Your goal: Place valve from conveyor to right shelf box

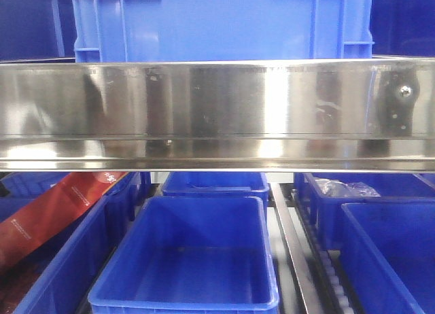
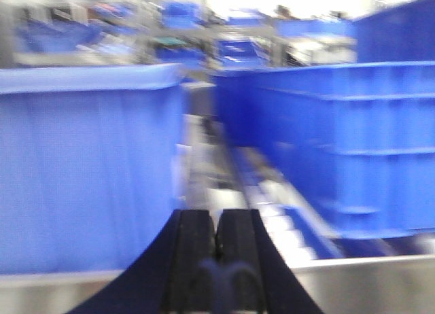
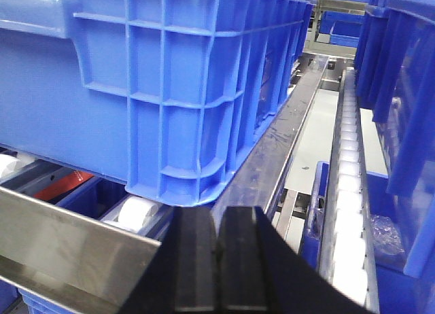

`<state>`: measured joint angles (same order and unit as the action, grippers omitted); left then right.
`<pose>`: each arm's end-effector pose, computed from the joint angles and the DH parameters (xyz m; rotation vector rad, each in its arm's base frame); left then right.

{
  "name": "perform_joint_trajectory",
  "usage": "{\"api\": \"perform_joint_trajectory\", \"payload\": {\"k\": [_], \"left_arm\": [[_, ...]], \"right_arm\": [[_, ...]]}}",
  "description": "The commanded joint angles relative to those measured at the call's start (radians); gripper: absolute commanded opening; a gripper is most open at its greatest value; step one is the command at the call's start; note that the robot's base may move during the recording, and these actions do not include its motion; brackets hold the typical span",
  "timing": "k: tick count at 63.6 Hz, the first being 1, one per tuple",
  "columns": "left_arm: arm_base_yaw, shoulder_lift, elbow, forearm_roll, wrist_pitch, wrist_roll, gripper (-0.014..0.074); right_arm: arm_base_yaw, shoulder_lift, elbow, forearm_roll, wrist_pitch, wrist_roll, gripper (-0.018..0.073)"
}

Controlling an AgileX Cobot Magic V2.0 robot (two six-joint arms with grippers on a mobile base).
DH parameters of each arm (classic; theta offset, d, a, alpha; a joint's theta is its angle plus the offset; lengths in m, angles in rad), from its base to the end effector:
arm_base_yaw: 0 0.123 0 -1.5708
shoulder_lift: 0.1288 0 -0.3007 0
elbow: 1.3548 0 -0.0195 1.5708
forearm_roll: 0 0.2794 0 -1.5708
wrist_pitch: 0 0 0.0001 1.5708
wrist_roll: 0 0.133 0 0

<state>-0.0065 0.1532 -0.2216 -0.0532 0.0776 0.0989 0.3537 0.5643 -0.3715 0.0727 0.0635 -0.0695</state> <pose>0.1168 -0.0013 0.2795 0.0424 1.4922 0.0287 0.1683 0.0628 0.2826 -0.3081 1.7197 0.2656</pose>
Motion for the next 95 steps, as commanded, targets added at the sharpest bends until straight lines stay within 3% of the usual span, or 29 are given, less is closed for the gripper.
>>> {"api": "perform_joint_trajectory", "payload": {"k": [1, 9, 13, 87, 95], "left_arm": [[0.044, -0.091, 0.072, 0.006, 0.003, -0.005, -0.0111], [0.070, -0.153, 0.173, 0.006, 0.000, -0.005, -0.0111], [0.070, -0.153, 0.222, 0.006, -0.056, -0.005, -0.0111], [0.070, -0.153, 0.222, 0.006, -0.050, -0.005, -0.0111], [0.070, -0.153, 0.222, 0.006, -0.050, -0.005, -0.0111]], "right_arm": [[-0.005, -0.005, 0.002, -0.009, -0.021, 0.001, -0.0156], [-0.005, -0.005, 0.002, -0.009, -0.021, 0.001, -0.0156], [-0.005, -0.005, 0.002, -0.009, -0.021, 0.001, -0.0156], [-0.005, -0.013, 0.002, -0.009, -0.031, 0.001, -0.0156], [-0.063, -0.075, 0.002, -0.009, 0.006, 0.001, -0.0156]]}}
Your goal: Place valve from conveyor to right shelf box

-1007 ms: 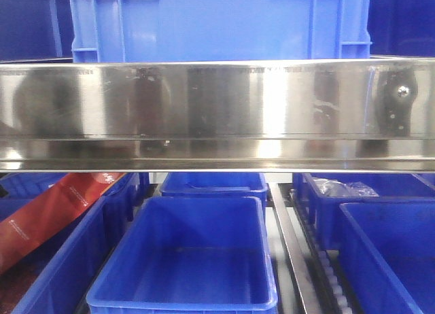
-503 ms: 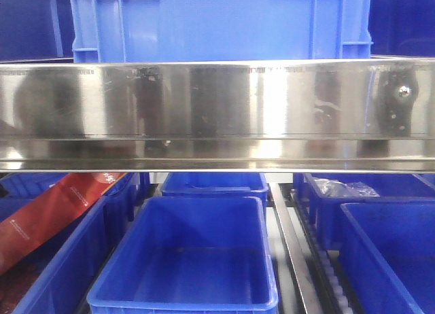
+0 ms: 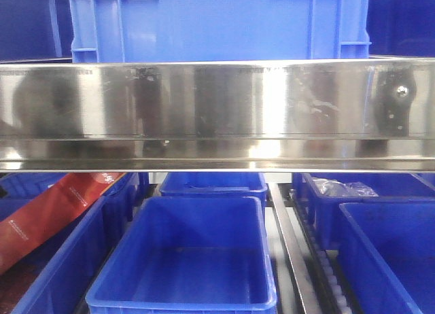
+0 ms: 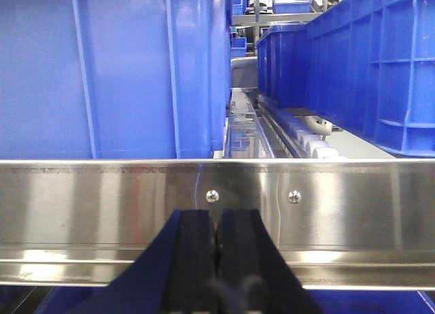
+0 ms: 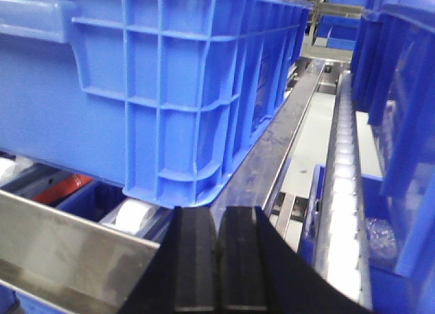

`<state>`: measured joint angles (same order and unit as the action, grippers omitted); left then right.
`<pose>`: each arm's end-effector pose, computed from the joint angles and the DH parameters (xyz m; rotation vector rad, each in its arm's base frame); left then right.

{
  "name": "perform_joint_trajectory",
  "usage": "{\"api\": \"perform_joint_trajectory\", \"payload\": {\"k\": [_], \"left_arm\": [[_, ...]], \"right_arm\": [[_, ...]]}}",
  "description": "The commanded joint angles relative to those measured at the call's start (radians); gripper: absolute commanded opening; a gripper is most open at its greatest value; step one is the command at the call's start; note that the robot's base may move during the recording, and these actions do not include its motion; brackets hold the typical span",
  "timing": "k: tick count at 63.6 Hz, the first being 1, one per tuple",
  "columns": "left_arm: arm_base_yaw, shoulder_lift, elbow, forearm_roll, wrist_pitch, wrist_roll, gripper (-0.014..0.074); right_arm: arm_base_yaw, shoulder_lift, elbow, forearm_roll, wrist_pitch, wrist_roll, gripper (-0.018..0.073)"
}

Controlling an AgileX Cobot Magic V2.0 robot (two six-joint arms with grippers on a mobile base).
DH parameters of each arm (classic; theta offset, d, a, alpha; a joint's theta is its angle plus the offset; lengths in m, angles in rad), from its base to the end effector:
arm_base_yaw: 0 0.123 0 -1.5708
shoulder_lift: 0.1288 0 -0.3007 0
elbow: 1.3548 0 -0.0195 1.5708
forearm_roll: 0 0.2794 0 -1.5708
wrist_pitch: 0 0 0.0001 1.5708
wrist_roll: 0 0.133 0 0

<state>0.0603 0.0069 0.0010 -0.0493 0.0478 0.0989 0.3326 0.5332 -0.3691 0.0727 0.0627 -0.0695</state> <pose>0.1118 0.0064 0.2093 -0.0063 1.5398 0.0855 0.1648 0.0576 0.2872 -0.2849 1.6929 0.2532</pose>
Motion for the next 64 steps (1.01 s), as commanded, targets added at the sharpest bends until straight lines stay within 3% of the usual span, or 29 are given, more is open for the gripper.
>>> {"api": "perform_joint_trajectory", "payload": {"k": [1, 18, 25, 43, 64], "left_arm": [[0.003, -0.007, -0.001, 0.002, -0.020, -0.005, -0.0111], [0.003, -0.007, -0.001, 0.002, -0.020, -0.005, -0.0111], [0.003, -0.007, -0.001, 0.002, -0.020, -0.005, -0.0111], [0.003, -0.007, -0.001, 0.002, -0.020, -0.005, -0.0111], [0.003, -0.007, -0.001, 0.002, -0.020, -0.005, -0.0111]], "right_arm": [[-0.053, -0.054, 0.000, -0.009, 0.018, 0.001, -0.0156], [-0.282, -0.249, 0.112, -0.011, 0.058, 0.021, -0.0156], [-0.333, -0.329, 0.198, -0.034, 0.047, 0.069, -0.0156], [-0.351, -0.519, 0.369, -0.036, 0.010, 0.069, -0.0156], [-0.353, -0.533, 0.369, -0.048, 0.024, 0.069, -0.0156]]}}
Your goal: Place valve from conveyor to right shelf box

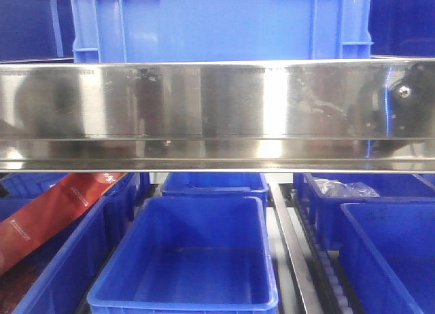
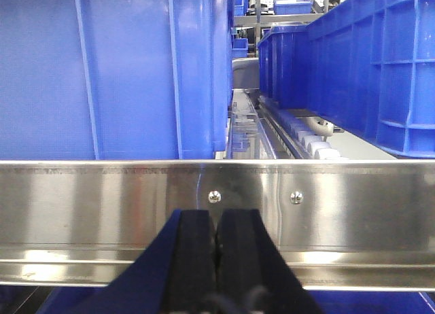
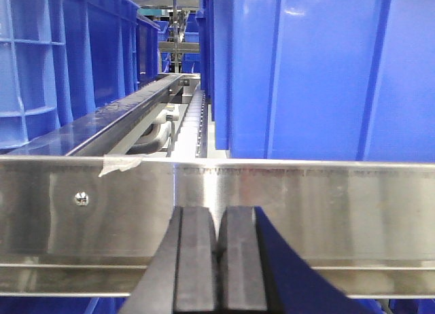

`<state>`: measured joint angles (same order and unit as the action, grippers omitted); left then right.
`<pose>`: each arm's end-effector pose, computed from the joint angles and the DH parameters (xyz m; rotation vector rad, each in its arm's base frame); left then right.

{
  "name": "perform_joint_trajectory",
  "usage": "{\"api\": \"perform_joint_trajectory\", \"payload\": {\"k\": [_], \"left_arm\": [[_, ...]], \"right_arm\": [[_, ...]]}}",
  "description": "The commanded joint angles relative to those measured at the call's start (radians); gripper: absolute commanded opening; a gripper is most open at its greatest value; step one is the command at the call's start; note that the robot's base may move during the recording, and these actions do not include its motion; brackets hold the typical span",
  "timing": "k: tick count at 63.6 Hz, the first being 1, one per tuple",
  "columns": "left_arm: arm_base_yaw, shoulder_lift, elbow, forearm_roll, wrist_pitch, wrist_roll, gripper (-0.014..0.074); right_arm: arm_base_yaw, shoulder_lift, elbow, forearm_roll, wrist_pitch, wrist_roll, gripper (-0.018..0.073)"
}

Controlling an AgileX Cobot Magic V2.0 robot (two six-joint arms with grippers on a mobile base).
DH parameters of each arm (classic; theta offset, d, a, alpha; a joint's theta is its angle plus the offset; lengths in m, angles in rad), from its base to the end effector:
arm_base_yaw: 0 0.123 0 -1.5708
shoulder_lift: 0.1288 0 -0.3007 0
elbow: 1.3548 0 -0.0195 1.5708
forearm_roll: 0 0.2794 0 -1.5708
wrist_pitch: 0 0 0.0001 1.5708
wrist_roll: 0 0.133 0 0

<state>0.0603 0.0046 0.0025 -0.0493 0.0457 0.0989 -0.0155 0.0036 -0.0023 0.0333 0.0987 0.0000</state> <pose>0.1117 0.0064 0.2093 -0.0064 1.5369 0.0857 0.1116 -0.0013 0.2043 0.0359 1.5832 0.0164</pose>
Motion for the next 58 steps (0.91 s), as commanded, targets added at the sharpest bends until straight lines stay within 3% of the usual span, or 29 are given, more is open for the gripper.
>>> {"api": "perform_joint_trajectory", "payload": {"k": [1, 58], "left_arm": [[0.003, -0.005, -0.002, 0.002, -0.018, -0.005, -0.0111], [0.003, -0.005, -0.002, 0.002, -0.018, -0.005, -0.0111]], "right_arm": [[-0.005, -0.004, 0.002, -0.009, -0.017, 0.000, -0.0156], [-0.005, -0.004, 0.002, -0.009, -0.018, 0.000, -0.0156]]}}
